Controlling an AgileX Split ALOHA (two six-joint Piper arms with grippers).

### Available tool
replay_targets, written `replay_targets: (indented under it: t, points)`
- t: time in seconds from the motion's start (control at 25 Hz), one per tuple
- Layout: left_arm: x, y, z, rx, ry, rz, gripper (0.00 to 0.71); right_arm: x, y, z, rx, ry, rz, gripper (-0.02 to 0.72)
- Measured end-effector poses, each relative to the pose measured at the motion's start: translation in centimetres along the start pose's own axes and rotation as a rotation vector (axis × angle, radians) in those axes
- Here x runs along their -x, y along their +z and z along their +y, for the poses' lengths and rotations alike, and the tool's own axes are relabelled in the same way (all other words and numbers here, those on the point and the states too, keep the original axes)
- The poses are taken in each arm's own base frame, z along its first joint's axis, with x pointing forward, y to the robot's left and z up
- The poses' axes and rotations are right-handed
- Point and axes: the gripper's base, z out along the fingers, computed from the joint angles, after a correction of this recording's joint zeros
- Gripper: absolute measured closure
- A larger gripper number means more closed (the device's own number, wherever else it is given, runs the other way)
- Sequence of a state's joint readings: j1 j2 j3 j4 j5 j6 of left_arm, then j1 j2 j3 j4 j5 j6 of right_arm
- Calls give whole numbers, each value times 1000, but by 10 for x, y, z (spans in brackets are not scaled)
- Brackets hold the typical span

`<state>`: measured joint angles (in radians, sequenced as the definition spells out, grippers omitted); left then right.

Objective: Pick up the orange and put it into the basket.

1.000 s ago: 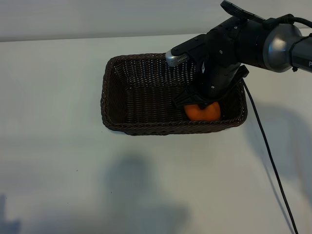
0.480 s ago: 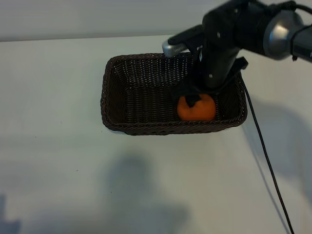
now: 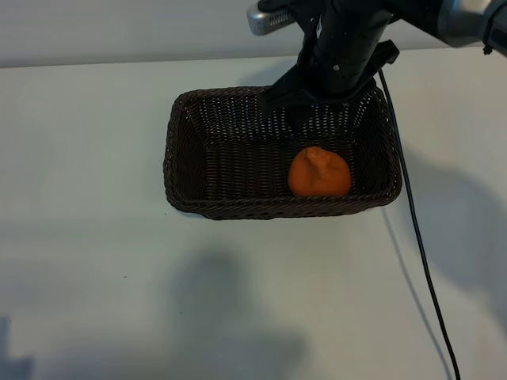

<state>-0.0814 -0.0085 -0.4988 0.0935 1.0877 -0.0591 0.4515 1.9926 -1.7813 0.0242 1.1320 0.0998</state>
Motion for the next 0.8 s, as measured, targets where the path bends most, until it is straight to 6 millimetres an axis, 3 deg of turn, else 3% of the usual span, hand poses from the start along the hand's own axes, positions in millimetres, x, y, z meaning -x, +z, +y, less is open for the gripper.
replay_targets:
  t: [0.16, 0.28, 0.44, 0.64, 0.8]
  points:
    - [0, 0, 0, 0, 0, 0, 118, 3, -5, -6, -16, 22, -9, 155]
    - [0, 0, 0, 0, 0, 0, 118, 6, -9, -34, -68, 65, -15, 155]
    - [0, 0, 0, 0, 0, 0, 118, 4, -17, -105, -163, 185, -14, 156]
    - [0, 0, 0, 0, 0, 0, 118, -20, -30, -201, -255, 375, 5, 156]
    - [0, 0, 0, 0, 0, 0, 118, -41, -39, -248, -278, 478, 17, 156]
